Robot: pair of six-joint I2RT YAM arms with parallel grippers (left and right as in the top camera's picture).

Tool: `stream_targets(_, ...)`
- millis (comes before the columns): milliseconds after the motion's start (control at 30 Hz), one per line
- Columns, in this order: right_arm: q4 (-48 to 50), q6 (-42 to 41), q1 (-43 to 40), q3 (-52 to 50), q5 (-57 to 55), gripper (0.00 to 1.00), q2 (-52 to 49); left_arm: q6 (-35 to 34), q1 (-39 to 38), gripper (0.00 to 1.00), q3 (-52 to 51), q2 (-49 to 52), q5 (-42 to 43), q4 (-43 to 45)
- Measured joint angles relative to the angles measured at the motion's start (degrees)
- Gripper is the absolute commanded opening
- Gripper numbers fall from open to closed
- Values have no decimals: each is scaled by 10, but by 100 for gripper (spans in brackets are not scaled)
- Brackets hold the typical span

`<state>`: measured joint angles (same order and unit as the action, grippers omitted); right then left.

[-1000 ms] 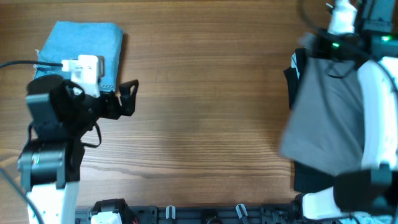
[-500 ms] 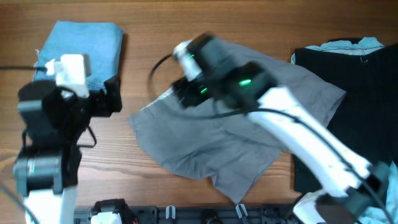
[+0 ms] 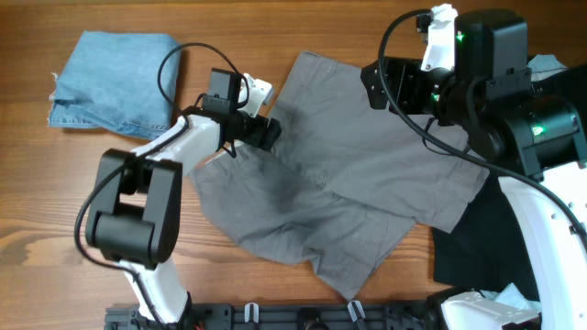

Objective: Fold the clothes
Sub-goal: 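Reach the right gripper into the clothes pile and grasp the grey shorts, then pull the grey shorts out and spread them flat on the table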

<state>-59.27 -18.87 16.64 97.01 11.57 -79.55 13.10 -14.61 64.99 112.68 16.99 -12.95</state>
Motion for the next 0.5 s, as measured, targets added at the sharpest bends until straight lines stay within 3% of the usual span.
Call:
stream_targets(33, -1, 0, 0, 0, 0, 84, 0, 5, 0, 49, 2, 3, -2, 6)
stream_targets(167, -1, 0, 0, 0, -7, 85, -2, 12, 0, 4, 13, 18, 6, -9)
stream_targets(333, -1, 0, 0, 0, -20, 86, -2, 8, 6, 4, 14, 19, 35, -16)
stream_targets(433, -9, 0, 0, 0, -40, 86, -3, -70, 54, 4, 14, 23, 21, 7)
stream_targets(500, -21, 0, 0, 0, -45, 85, -8, -139, 130, 4, 14, 23, 2, 12)
